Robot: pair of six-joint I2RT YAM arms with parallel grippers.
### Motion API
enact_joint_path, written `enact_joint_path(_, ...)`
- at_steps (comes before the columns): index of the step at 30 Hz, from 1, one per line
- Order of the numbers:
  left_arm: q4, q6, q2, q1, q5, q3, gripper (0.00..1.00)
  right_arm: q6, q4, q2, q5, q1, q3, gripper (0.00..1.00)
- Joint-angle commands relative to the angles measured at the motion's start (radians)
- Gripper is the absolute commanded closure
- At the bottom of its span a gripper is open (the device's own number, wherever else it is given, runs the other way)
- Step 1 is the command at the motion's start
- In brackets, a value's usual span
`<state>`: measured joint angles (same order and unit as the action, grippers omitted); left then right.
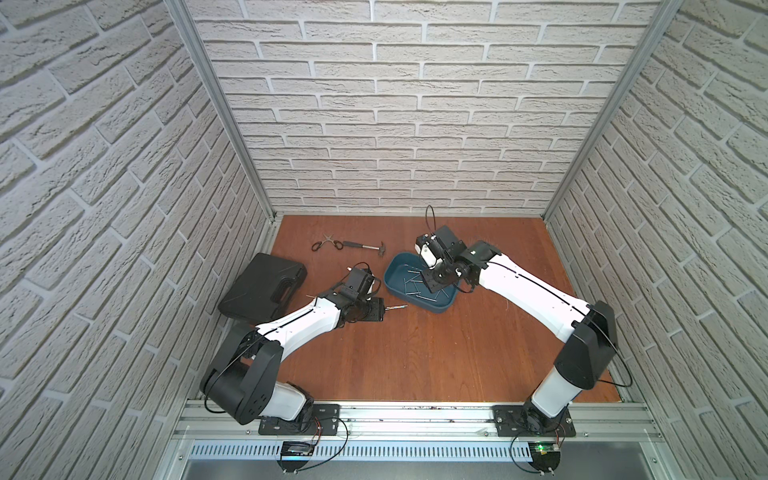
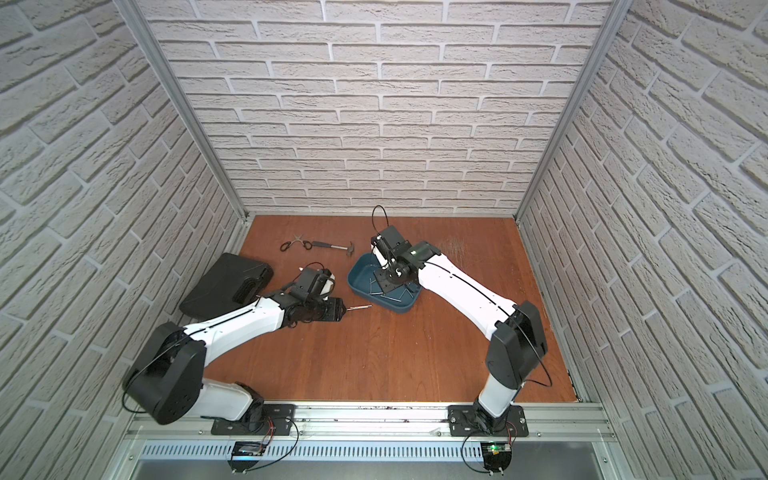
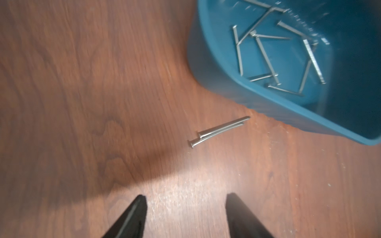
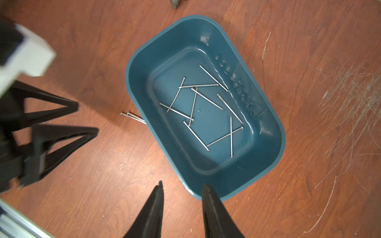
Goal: Put the nails on the desktop into the storage box
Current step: Pick up the nail from the center of the board.
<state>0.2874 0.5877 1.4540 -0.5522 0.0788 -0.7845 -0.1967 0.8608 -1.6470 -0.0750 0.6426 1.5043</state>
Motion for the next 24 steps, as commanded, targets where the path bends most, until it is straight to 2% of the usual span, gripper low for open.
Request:
enact_joint_path(1, -0.035, 0.021, 0.044, -0.004, -0.035, -0.028, 0.4, -0.044, -0.065, 0.082, 0.013, 0.015, -0.067, 0.65)
enact_joint_path(14, -0.077, 0.107, 0.22, -0.037, -0.079, -0.123, 0.56, -0.091, -0.097, 0.245, 0.037, 0.022, -0.217, 0.65)
enact_joint_path(24, 0.021, 0.096, 0.294, -0.083, -0.19, -0.203, 0.66, -0.107, -0.126, 0.32, 0.031, 0.022, -0.309, 0.65)
